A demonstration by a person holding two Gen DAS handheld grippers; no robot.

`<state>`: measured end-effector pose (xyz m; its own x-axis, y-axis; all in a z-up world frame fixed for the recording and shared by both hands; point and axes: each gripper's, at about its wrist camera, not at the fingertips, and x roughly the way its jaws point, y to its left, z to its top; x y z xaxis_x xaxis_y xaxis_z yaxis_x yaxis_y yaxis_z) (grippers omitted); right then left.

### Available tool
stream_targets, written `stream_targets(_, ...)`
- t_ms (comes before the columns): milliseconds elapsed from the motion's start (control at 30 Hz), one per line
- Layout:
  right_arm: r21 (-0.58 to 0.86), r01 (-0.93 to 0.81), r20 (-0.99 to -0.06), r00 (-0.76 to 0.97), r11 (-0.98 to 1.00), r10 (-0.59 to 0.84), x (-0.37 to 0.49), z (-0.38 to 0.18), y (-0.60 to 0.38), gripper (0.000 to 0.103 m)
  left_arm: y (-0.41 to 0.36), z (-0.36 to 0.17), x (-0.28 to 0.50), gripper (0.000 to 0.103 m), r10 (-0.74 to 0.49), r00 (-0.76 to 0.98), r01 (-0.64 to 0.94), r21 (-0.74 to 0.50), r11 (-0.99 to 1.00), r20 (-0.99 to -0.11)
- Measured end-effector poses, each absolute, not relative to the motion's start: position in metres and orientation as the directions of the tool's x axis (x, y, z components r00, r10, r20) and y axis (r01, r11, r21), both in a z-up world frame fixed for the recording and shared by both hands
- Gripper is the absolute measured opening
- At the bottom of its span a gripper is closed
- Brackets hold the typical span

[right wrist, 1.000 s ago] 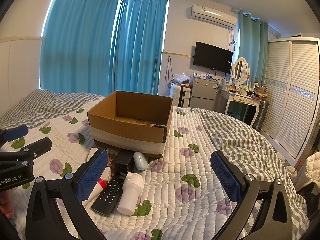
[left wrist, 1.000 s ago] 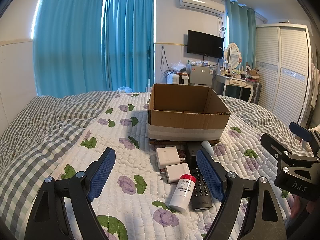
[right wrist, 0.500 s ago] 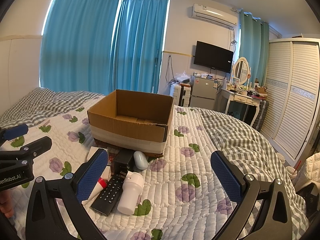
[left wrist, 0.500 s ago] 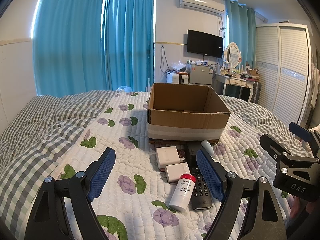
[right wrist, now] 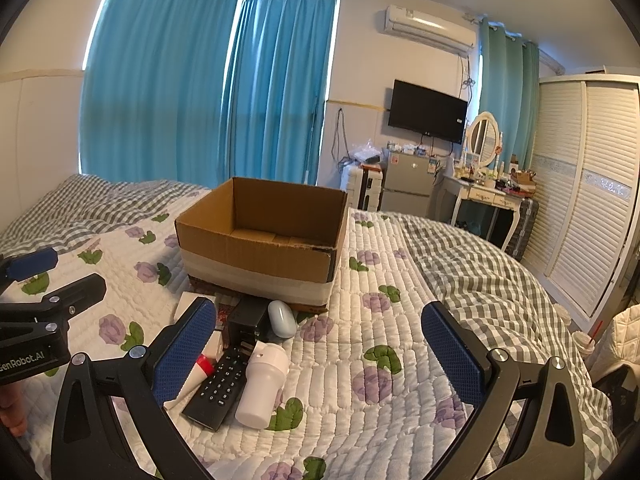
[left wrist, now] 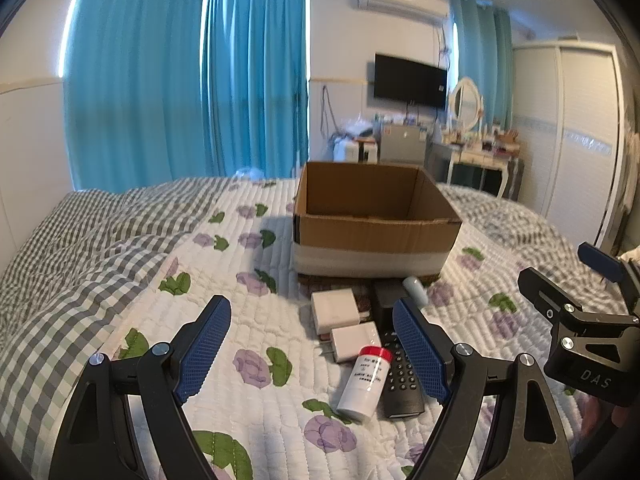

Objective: Organize rigid objects
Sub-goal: 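Grasp the red-capped white bottle with the left tool while the right grasps the white spouted bottle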

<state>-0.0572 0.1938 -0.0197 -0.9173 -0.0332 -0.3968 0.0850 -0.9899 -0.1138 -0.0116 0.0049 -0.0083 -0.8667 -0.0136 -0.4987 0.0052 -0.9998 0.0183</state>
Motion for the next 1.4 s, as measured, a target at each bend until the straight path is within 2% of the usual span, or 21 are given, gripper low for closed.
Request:
stream_targets(233,-0.129,0.044,-0.633,-0.773,-0.991,0.048,-0.098,-0.048,0.197,0.103,0.026,-0.055,-0.05,0.086,0.022,-0.681,-0.099,0.062,-0.993,-0.732)
stream_targets(400,-0.111,0.032,-0.674,-0.737,-0.993,0.052,-0.106,-0.056,0.203,0.103,0.038,-0.077,-0.064,0.084,0.009,-0.586,-0.135,0.087,-0.987,-0.81)
stream_targets(533,-0.124,0.05,-0.712,-0.7,-0.991,0.054,-0.114,-0.061,0.199,0.103,0.035,-0.094,-0.087,0.083,0.048,-0.484,-0.126,0.016,-0.992,-0.874)
stream_targets(600,-0.126,0.058,-0.724,-0.688,-0.99,0.052,-0.117,-0.064,0.197,0.103,0.035,-0.103,-0.092,0.083,0.051,-0.468,-0.117,0.004,-0.993,-0.882)
stream_targets(667,-0.128,0.064,-0.732,-0.68,-0.99,0.051,-0.119,-0.067,0.195,0.103,0.038,-0.109,-0.094,0.076,0.06,-0.456,-0.127,-0.002,-0.992,-0.888)
stream_targets(733,-0.13,0.071,-0.743,-0.668,-0.989,0.049,-0.122,-0.07,0.194,0.103,0.042,-0.116,-0.095,0.043,0.102,-0.418,-0.162,-0.036,-0.986,-0.903)
stream_targets(1033,-0.111,0.14,-0.776,-0.63,-0.984,-0.003,-0.131,-0.07,0.182,0.103,0.022,-0.096,-0.085,0.038,0.137,-0.462,-0.148,-0.076,-0.986,-0.876)
stream_targets(1167,-0.122,0.168,-0.803,-0.596,-0.978,-0.003,-0.143,-0.076,0.169,0.101,0.007,-0.082,-0.088,0.037,0.105,-0.514,-0.111,-0.055,-0.992,-0.851)
stream_targets(1267,-0.114,0.198,-0.837,-0.546,-0.974,-0.013,-0.155,-0.091,0.156,0.094,0.005,-0.082,-0.09,0.037,0.086,-0.525,-0.094,-0.043,-0.995,-0.846)
stream_targets(1333,-0.09,0.217,-0.858,-0.512,-0.972,-0.035,-0.161,-0.102,0.151,0.081,0.004,-0.086,-0.09,0.037,0.087,-0.524,-0.089,-0.047,-0.995,-0.848)
stream_targets(1400,-0.073,0.222,-0.87,-0.49,-0.972,-0.047,-0.165,-0.109,0.148,0.081,0.002,-0.087,-0.09,0.037,0.089,-0.522,-0.085,-0.052,-0.995,-0.848)
